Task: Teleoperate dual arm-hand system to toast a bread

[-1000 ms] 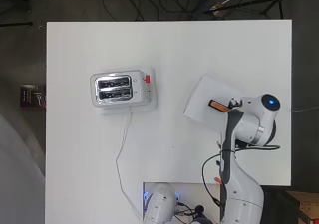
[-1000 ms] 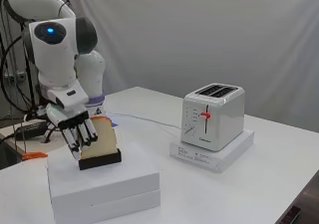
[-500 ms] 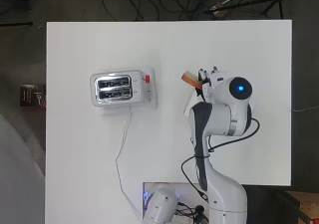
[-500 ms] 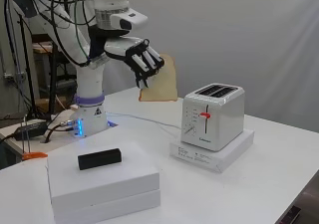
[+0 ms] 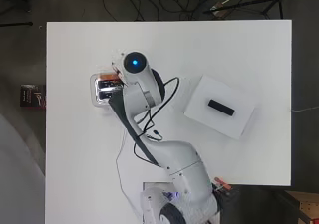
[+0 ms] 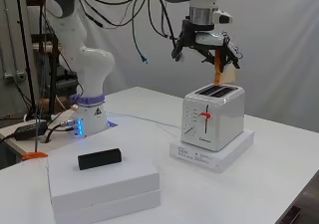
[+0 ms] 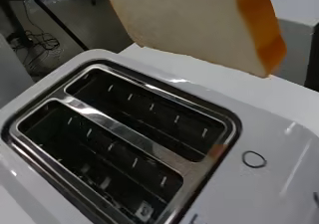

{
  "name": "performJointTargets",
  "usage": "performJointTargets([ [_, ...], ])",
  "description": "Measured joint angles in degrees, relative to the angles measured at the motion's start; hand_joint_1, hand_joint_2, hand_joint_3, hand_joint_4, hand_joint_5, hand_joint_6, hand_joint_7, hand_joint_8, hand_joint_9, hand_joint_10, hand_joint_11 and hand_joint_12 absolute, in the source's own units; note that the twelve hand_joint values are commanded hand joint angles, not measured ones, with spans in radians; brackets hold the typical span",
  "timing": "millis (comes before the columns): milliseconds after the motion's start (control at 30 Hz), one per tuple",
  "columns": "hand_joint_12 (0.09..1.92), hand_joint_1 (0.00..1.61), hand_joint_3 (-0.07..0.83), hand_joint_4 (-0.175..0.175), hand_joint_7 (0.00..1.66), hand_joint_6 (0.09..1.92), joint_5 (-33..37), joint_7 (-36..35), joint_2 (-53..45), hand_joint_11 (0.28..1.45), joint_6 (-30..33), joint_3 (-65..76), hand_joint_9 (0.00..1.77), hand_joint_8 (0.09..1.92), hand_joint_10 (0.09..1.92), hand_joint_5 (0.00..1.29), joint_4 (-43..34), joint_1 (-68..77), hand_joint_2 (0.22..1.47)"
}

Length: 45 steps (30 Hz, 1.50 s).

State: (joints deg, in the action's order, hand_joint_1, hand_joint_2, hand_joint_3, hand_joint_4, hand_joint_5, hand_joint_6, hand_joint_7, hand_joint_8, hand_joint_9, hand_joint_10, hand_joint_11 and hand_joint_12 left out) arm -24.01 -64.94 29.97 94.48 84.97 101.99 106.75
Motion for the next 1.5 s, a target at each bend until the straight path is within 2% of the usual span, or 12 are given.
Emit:
performJointTargets([
  [67,0.12,1.22,0.001,-0.175,1.04,1.35,-0.5,0.8,1.8,0.81,-0.7,3.3,1.39,0.99,0.09,0.65,-1.5,6.8,1.19],
  [200,0.11,1.22,0.001,-0.175,1.02,1.37,-1.4,2.6,5.7,0.81,-6.2,10.4,1.39,1.03,0.09,0.63,-8.7,17.7,1.20],
  [333,0.11,1.22,0.001,-0.175,1.01,1.38,-1.4,3.8,7.6,0.82,-8.8,15.6,1.40,1.04,0.09,0.62,-12.2,23.4,1.21],
  [500,0.12,1.22,0.001,-0.175,1.01,1.38,-1.4,3.8,7.9,0.84,-8.9,16.5,1.41,1.05,0.09,0.61,-10.4,21.4,1.21],
  [933,0.20,1.23,-0.001,-0.175,1.09,1.30,-6.0,3.7,8.1,0.84,-5.6,9.1,1.44,0.92,0.09,0.68,-7.1,13.6,1.17],
  [1067,0.41,1.24,0.002,-0.175,1.12,1.25,-8.2,3.7,8.4,0.76,-4.8,6.2,1.45,0.87,0.09,0.71,-4.2,12.0,1.16],
  [1133,0.45,1.24,0.002,-0.175,1.12,1.25,-9.2,3.7,8.6,0.74,-4.2,4.4,1.45,0.86,0.09,0.72,-2.2,10.2,1.15],
  [1333,0.45,1.24,0.000,-0.175,1.13,1.25,-9.8,4.4,9.5,0.72,-2.3,2.0,1.44,0.83,0.09,0.71,2.2,5.8,1.15],
  [1500,0.40,1.24,-0.001,-0.175,1.10,1.31,-6.2,5.6,10.0,0.71,-1.8,2.9,1.40,0.87,0.09,0.68,2.1,6.7,1.17],
])
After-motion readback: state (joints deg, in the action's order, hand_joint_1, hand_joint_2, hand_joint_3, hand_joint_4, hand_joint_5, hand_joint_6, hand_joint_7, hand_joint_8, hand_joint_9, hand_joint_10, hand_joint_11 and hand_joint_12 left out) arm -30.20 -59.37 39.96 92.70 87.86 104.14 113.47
